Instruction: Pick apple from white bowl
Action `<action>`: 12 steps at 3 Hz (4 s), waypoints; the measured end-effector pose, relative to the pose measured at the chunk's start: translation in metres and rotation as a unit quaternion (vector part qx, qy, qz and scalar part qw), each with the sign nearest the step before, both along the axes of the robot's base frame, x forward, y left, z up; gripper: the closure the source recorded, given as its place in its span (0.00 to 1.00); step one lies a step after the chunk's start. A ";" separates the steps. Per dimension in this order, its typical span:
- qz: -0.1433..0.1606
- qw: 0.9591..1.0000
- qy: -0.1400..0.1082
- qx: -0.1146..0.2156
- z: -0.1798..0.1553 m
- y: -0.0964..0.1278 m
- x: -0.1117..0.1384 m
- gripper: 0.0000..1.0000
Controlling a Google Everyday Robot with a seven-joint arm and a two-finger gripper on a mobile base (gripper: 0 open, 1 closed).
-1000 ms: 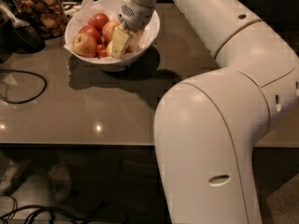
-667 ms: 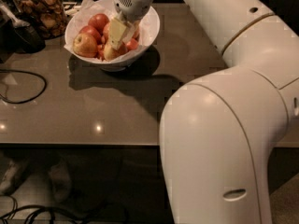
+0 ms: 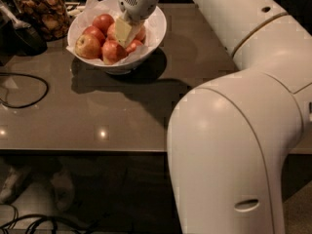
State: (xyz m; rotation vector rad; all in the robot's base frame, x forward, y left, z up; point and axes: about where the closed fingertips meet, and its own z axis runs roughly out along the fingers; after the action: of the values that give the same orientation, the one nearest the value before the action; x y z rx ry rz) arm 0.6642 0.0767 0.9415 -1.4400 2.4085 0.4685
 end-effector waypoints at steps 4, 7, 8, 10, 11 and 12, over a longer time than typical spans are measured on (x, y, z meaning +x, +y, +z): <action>0.000 1.000 0.000 0.000 0.000 0.000 0.000 0.00; -0.038 0.999 -0.003 0.004 -0.003 0.020 0.003 0.00; -0.066 0.998 0.005 -0.003 -0.010 0.032 0.002 0.00; -0.111 0.994 0.008 -0.011 -0.019 0.033 -0.002 0.00; -0.110 0.994 0.012 -0.006 -0.022 0.033 -0.001 0.00; -0.126 0.992 0.015 0.006 -0.026 0.027 0.003 0.00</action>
Offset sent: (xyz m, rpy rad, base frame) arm 0.0000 0.0000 0.0000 0.0000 0.0000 0.0000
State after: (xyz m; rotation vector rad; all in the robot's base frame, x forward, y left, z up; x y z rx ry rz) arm 0.6672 0.1035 0.9158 -1.1081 2.5604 0.4435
